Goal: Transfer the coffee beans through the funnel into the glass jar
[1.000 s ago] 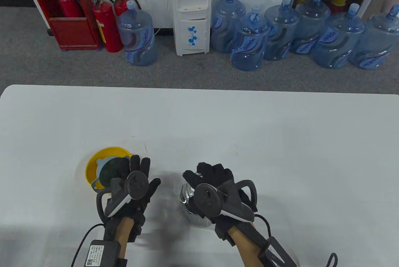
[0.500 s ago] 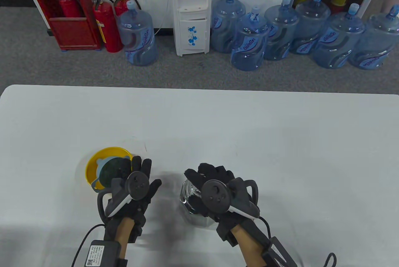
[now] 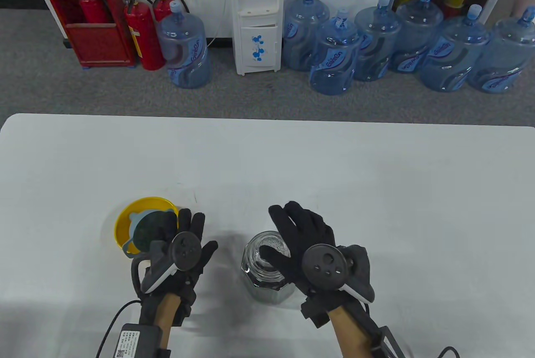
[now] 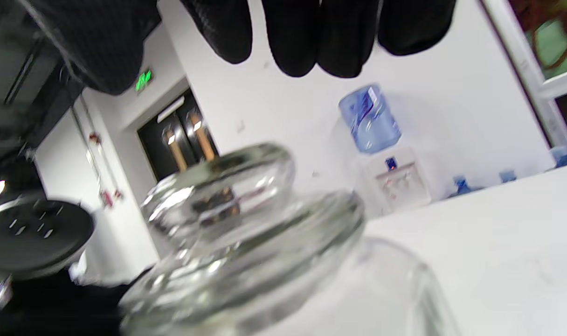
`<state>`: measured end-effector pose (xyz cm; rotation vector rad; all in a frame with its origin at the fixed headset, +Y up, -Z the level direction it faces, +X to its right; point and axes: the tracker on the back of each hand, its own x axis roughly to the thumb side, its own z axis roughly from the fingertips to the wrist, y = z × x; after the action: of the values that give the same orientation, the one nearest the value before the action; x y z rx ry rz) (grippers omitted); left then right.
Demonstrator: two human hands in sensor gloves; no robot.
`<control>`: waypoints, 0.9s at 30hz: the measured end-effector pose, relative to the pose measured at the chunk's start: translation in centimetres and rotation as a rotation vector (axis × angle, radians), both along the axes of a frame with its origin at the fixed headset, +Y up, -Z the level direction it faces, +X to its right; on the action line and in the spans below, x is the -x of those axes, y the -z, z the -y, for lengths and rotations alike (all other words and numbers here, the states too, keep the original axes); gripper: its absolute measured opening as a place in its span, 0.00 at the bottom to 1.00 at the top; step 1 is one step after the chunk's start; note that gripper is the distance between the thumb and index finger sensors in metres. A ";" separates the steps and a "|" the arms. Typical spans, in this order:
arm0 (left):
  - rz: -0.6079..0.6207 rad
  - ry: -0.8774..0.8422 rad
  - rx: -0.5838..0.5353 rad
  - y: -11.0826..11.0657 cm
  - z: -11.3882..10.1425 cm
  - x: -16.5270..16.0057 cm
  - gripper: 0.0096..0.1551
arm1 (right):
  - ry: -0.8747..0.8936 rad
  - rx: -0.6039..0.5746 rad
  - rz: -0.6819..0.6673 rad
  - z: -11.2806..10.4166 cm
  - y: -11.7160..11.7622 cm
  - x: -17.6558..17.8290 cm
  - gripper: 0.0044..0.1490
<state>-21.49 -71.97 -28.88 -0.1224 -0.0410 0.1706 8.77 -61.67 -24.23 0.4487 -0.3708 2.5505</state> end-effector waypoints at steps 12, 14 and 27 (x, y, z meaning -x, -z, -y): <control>-0.005 -0.088 -0.026 -0.1 0.1 0.2 0.42 | 0.083 -0.146 0.317 4.1 -0.6 -8.1 0.48; -0.001 -0.055 -0.045 -0.2 0.0 0.1 0.42 | 0.058 -0.150 0.356 4.9 -0.6 -9.0 0.48; -0.017 0.004 -0.090 -0.3 0.0 0.1 0.43 | -0.181 -0.009 0.476 9.1 0.5 -11.6 0.49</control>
<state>-21.63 -71.98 -28.61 -0.0314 -0.0311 0.1656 20.37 -70.75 -24.70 -0.1397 -0.5305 2.8194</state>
